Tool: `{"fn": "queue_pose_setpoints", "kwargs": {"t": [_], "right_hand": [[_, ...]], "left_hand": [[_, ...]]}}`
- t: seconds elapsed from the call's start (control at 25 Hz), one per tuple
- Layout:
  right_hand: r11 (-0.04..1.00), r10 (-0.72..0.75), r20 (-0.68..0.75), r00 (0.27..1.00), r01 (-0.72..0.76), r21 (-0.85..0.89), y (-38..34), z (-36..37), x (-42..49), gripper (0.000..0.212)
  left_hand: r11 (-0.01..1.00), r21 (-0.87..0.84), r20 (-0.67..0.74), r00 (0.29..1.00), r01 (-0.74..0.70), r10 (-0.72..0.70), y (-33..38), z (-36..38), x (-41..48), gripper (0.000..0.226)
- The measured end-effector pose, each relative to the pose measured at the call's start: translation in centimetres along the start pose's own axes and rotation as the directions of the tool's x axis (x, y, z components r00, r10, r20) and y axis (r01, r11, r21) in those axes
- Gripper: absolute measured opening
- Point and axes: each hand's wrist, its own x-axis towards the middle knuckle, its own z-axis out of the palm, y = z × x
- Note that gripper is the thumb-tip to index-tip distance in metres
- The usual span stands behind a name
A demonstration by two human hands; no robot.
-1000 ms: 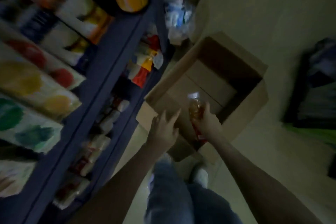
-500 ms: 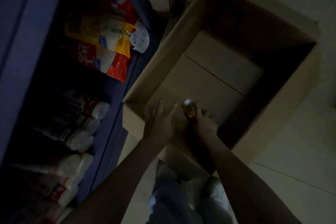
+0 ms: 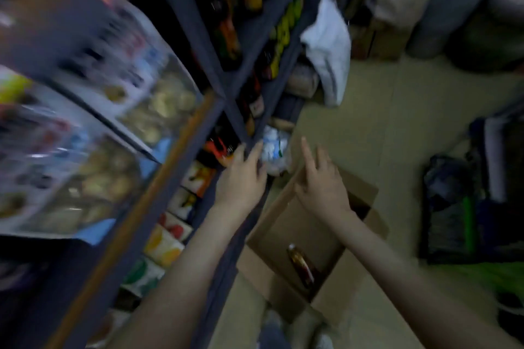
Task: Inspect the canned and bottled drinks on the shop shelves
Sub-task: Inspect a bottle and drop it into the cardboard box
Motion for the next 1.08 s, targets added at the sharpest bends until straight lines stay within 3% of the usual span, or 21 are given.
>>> {"fn": "queue_pose_setpoints", "kwargs": {"t": [0.08, 0.2, 0.28, 0.36, 0.44, 0.48, 0.6, 0.72, 0.8, 0.96, 1.08], "right_hand": [[0.99, -0.136, -0.123, 0.983, 0.139, 0.018, -5.7, -8.5, 1.6, 0.094], [0.938, -0.338, -0.28, 0.898, 0.345, -0.027, -13.5, -17.3, 3.7, 0.086], [0.864, -0.471, -0.389, 0.792, 0.502, -0.023, -19.3, -22.1, 4.6, 0.083], [0.781, -0.552, -0.474, 0.686, 0.625, -0.005, -25.3, -26.4, 5.0, 0.081], [0.681, -0.61, -0.539, 0.581, 0.732, 0.018, -31.1, -29.7, 4.8, 0.082], [0.635, -0.628, -0.566, 0.533, 0.773, 0.024, -33.6, -30.8, 4.6, 0.083], [0.467, -0.681, -0.611, 0.404, 0.882, 0.062, -40.8, -32.2, 3.8, 0.081], [0.359, -0.688, -0.62, 0.377, 0.919, 0.161, -47.6, -32.5, 4.2, 0.085], [0.325, -0.672, -0.607, 0.424, 0.906, 0.273, -50.8, -32.6, 4.9, 0.094], [0.417, -0.649, -0.554, 0.522, 0.853, 0.314, -52.8, -33.1, 7.5, 0.112], [0.445, -0.66, -0.485, 0.573, 0.819, 0.362, -53.0, -33.9, 8.2, 0.114]], "left_hand": [[0.996, 0.048, -0.196, 0.977, -0.072, 0.08, 3.0, -10.2, -0.4, 0.055], [0.983, 0.139, -0.456, 0.874, -0.119, 0.17, 5.4, -22.3, -2.4, 0.055], [0.965, 0.237, -0.657, 0.713, -0.112, 0.244, 5.7, -29.4, -4.8, 0.053], [0.946, 0.32, -0.823, 0.478, -0.058, 0.308, 5.1, -35.6, -7.3, 0.049], [0.939, 0.343, -0.896, 0.306, 0.014, 0.323, 3.4, -40.7, -10.2, 0.05], [0.935, 0.35, -0.909, 0.258, 0.052, 0.326, 2.5, -42.6, -11.6, 0.051], [0.921, 0.326, -0.94, 0.177, 0.211, 0.292, -0.6, -46.4, -15.3, 0.053], [0.879, 0.29, -0.956, 0.16, 0.379, 0.246, -2.9, -49.3, -16.9, 0.052], [0.858, 0.26, -0.964, 0.166, 0.443, 0.206, -3.9, -50.0, -17.1, 0.053], [0.852, 0.213, -0.973, 0.186, 0.478, 0.139, -4.8, -49.9, -16.7, 0.062], [0.842, 0.202, -0.972, 0.209, 0.501, 0.108, -4.6, -50.1, -15.9, 0.063]]}}
